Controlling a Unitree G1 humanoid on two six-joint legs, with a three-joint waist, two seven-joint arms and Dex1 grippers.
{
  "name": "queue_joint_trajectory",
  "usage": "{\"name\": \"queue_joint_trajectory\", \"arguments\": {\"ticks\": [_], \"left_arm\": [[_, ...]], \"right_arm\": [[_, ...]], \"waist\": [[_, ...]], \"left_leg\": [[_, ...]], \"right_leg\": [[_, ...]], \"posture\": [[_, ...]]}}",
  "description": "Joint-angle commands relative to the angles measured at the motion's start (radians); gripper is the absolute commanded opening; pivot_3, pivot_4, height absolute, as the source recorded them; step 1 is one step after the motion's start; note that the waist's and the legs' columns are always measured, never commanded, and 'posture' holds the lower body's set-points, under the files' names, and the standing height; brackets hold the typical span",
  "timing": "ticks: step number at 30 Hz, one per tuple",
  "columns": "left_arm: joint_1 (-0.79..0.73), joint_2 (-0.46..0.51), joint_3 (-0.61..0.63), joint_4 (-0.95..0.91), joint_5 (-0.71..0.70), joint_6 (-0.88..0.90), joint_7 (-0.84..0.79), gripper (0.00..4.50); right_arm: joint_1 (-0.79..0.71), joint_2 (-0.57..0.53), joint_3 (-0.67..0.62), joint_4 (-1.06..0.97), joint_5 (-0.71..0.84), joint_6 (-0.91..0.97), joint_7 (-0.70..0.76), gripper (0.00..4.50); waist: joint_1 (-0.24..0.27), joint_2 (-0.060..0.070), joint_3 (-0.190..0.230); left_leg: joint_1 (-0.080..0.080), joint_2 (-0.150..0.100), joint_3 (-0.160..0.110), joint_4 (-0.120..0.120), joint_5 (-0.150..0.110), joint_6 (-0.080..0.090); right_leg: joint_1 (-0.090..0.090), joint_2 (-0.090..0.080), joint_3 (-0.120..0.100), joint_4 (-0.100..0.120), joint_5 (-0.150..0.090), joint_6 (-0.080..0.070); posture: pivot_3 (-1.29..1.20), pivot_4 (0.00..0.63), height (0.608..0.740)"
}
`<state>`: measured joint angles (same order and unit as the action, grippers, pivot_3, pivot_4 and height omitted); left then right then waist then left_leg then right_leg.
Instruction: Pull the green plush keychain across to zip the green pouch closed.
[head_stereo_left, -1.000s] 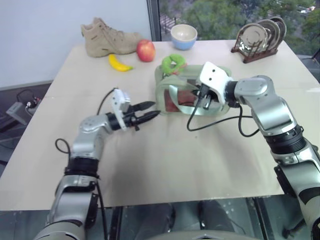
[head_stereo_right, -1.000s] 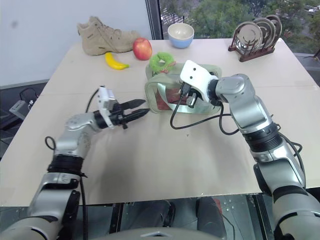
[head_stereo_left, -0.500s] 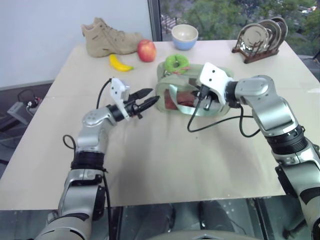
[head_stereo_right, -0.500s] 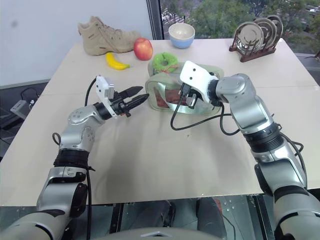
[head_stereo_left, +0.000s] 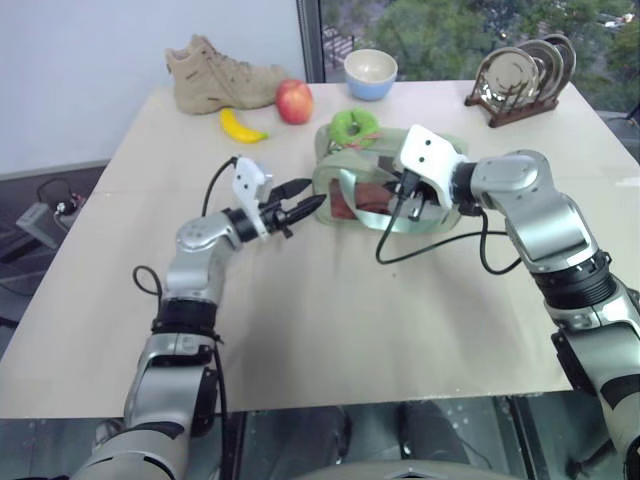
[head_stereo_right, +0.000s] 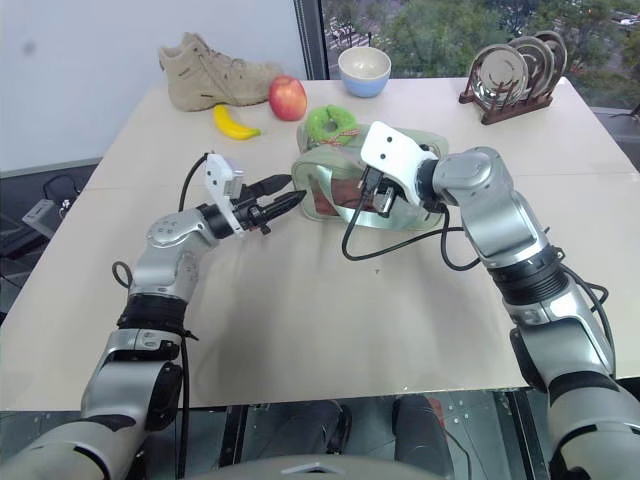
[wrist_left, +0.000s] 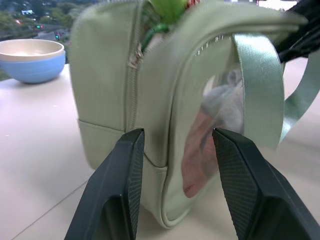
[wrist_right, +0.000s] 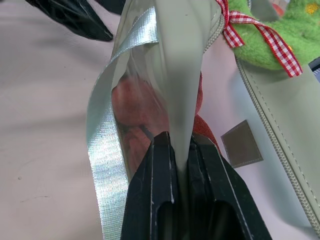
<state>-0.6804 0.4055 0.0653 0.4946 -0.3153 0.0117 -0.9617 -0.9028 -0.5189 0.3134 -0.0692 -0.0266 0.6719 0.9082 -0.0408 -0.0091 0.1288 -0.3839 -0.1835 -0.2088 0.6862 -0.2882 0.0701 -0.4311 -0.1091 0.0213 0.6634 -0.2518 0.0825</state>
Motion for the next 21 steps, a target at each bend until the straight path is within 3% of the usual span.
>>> {"name": "queue_joint_trajectory", "arguments": {"ticks": [1,2,4,7,11,15,21], "left_arm": [[-0.04,-0.01,0.006,0.014,0.014,-0.05,0.02,0.53],[-0.043,-0.013,0.009,0.018,0.015,-0.056,0.023,0.09],[-0.044,-0.015,0.012,0.023,0.018,-0.066,0.025,0.04],[-0.037,-0.018,0.015,0.021,0.016,-0.073,0.025,0.0],[-0.026,-0.02,0.01,0.014,0.024,-0.089,0.033,0.0],[-0.023,-0.02,0.005,0.006,0.028,-0.1,0.031,0.0],[-0.017,-0.009,0.005,0.004,0.029,-0.109,0.024,0.0]], "right_arm": [[-0.014,-0.005,-0.013,-0.047,0.01,0.003,-0.002,0.0],[-0.012,-0.006,-0.012,-0.05,0.01,0.004,-0.001,0.0],[-0.013,-0.013,-0.009,-0.054,0.019,-0.014,0.021,0.0],[-0.013,-0.02,-0.027,-0.072,0.058,-0.048,0.062,1.12],[-0.01,-0.022,-0.081,-0.083,0.042,-0.057,-0.024,3.03],[-0.048,0.006,-0.202,-0.188,0.206,0.097,-0.012,3.03],[-0.207,0.151,-0.203,-0.015,0.162,0.141,-0.223,3.03]], "waist": [[0.0,0.0,0.0],[-0.001,0.0,0.0],[-0.002,0.0,0.0],[-0.001,0.0,0.0],[0.0,0.0,0.0],[0.0,0.0,0.0],[-0.002,0.0,0.0]], "left_leg": [[0.0,0.0,0.0,0.0,0.0,0.0],[0.0,0.0,0.0,0.0,0.0,0.0],[0.0,0.0,0.0,0.0,0.0,0.0],[0.0,0.0,0.0,0.0,0.0,0.0],[-0.001,0.0,0.0,0.0,0.0,0.0],[-0.002,0.0,-0.002,0.0,0.0,0.0],[0.0,0.001,0.0,-0.001,0.0,0.0]], "right_leg": [[0.0,0.0,0.0,0.0,0.0,0.0],[0.0,0.0,0.0,0.0,0.0,0.0],[0.0,0.0,0.0,0.0,0.0,0.0],[0.0,0.0,0.0,0.001,0.0,0.0],[0.0,0.0,0.0,0.001,0.0,0.0],[-0.001,0.0,-0.001,0.001,0.0,0.0],[-0.001,0.0,0.0,0.001,0.0,0.0]], "posture": [[0.0,0.15,0.74],[0.0,0.15,0.74],[0.0,0.15,0.74],[0.0,0.15,0.74],[0.0,0.15,0.74],[0.0,0.15,0.74],[0.0,0.15,0.74]]}}
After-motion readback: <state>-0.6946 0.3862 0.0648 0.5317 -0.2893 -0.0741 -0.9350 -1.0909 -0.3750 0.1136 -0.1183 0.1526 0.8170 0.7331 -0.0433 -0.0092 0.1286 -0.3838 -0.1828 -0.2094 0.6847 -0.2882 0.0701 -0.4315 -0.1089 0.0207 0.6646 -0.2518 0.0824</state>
